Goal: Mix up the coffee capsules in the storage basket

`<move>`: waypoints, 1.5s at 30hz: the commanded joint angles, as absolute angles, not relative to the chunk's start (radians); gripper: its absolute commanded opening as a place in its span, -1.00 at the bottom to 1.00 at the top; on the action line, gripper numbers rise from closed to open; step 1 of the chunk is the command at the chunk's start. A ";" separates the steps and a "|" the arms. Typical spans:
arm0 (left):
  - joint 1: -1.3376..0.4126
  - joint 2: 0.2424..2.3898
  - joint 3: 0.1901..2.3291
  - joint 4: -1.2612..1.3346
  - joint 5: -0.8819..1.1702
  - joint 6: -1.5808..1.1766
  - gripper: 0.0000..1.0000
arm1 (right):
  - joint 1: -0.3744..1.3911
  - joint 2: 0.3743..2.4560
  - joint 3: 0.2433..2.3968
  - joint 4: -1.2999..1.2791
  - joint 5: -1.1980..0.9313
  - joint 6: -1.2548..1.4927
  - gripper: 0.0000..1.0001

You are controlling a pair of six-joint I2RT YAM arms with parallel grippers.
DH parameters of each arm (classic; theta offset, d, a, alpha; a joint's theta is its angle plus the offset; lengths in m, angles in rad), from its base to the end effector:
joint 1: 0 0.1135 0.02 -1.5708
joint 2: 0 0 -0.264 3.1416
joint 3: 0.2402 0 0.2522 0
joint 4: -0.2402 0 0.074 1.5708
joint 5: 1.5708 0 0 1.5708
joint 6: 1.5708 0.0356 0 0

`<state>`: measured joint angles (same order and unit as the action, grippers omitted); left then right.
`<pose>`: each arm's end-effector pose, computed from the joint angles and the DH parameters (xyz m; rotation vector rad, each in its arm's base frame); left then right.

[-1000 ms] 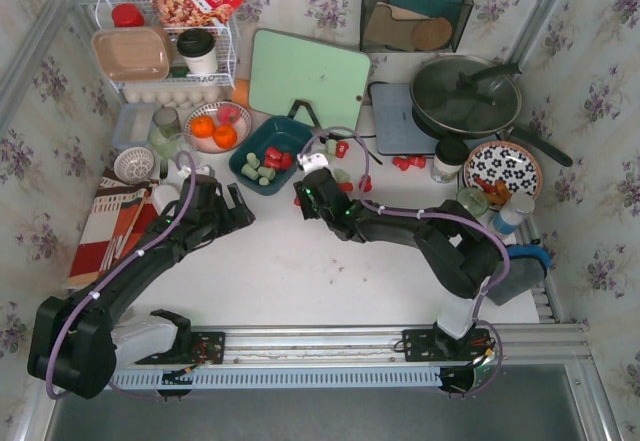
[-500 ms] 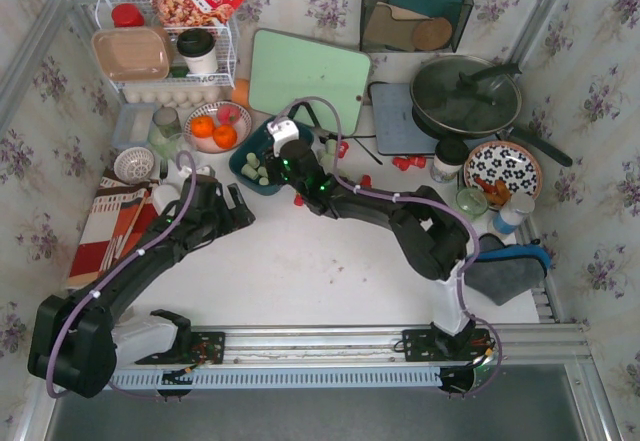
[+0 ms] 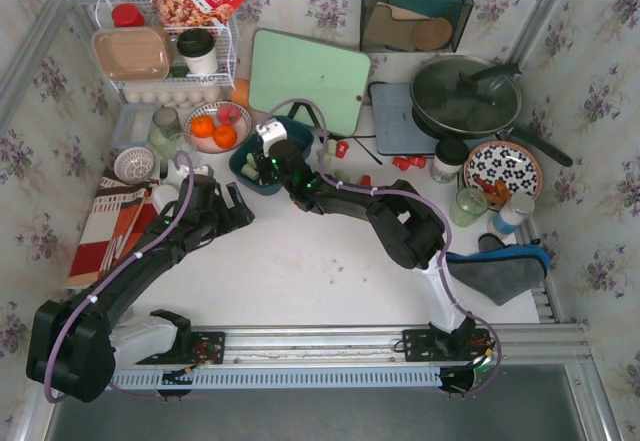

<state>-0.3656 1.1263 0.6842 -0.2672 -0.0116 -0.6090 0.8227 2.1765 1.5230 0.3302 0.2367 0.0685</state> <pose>0.2212 -0.0842 0.2299 -0.2890 2.3117 -0.4893 0.3491 0.3639 0.1947 -0.5474 1.8226 0.3846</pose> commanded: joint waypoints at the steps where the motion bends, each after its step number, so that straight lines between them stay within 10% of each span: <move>1: -0.365 1.121 0.686 -0.255 -0.014 -0.600 0.84 | 0.824 2.183 1.536 0.366 0.240 0.063 -0.03; 14: -0.365 1.131 0.689 -0.255 -0.017 -0.598 0.85 | 0.823 2.136 1.524 0.307 0.247 0.058 0.55; 45: -0.365 1.125 0.687 -0.256 -0.018 -0.602 0.84 | 0.861 1.959 1.136 0.234 0.526 0.655 0.01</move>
